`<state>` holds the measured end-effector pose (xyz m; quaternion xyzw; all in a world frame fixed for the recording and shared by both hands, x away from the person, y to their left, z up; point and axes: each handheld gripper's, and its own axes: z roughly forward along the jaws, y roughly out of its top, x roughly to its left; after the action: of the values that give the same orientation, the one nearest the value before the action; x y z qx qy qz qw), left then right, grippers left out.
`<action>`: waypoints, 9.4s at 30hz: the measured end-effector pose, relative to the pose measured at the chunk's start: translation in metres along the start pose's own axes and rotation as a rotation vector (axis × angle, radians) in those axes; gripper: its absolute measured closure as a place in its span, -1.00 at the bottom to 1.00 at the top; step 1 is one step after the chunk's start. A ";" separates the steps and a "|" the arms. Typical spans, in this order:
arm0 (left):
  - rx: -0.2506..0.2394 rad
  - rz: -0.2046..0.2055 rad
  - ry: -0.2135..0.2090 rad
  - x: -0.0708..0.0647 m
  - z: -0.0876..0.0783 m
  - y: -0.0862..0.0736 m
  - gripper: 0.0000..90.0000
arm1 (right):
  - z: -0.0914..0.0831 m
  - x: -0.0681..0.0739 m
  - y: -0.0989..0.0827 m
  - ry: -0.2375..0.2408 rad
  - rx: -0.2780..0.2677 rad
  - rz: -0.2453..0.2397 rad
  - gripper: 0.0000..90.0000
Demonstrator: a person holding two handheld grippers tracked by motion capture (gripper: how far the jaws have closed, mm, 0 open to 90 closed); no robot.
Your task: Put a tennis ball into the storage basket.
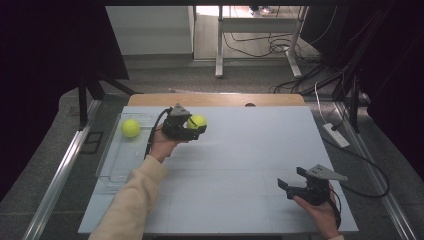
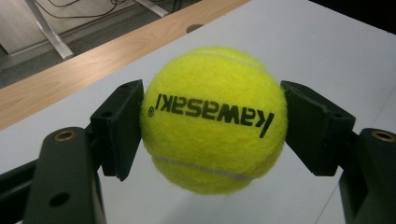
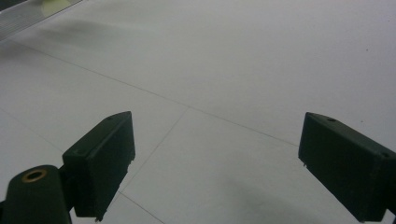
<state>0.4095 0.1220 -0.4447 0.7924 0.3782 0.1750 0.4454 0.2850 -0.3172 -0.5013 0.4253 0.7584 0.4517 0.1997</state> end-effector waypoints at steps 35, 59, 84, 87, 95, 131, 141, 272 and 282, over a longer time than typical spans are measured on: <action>-0.075 0.001 0.013 0.002 -0.034 0.003 -0.41 | 0.001 0.001 0.000 0.001 0.001 -0.004 -0.76; -0.103 -0.021 0.053 0.014 -0.058 -0.006 -0.41 | 0.001 0.000 0.000 -0.005 0.000 0.002 -0.76; -0.122 -0.061 0.095 0.032 -0.083 -0.029 -0.41 | 0.002 0.002 0.001 -0.006 0.004 -0.003 -0.76; -0.123 -0.065 0.100 0.034 -0.086 -0.032 -0.41 | 0.002 0.002 0.001 -0.006 0.003 -0.003 -0.76; -0.127 -0.078 0.115 0.040 -0.094 -0.039 -0.41 | 0.002 0.002 0.001 -0.005 0.004 -0.004 -0.76; -0.117 -0.115 0.181 0.061 -0.113 -0.052 -0.41 | 0.003 0.003 0.001 -0.004 0.005 -0.001 -0.76; -0.110 -0.133 0.209 0.071 -0.117 -0.056 -0.41 | 0.003 0.003 0.001 -0.004 0.007 -0.001 -0.76; 0.289 -0.171 0.372 0.123 -0.122 -0.097 -0.69 | 0.006 0.003 0.001 -0.001 0.015 -0.005 -0.75; 0.167 -0.191 0.330 0.119 -0.137 -0.094 -0.74 | 0.006 0.003 0.001 -0.002 0.013 -0.003 -0.75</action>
<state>0.3616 0.3201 -0.4564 0.7478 0.5325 0.2276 0.3247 0.2880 -0.3113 -0.5029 0.4262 0.7617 0.4460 0.1983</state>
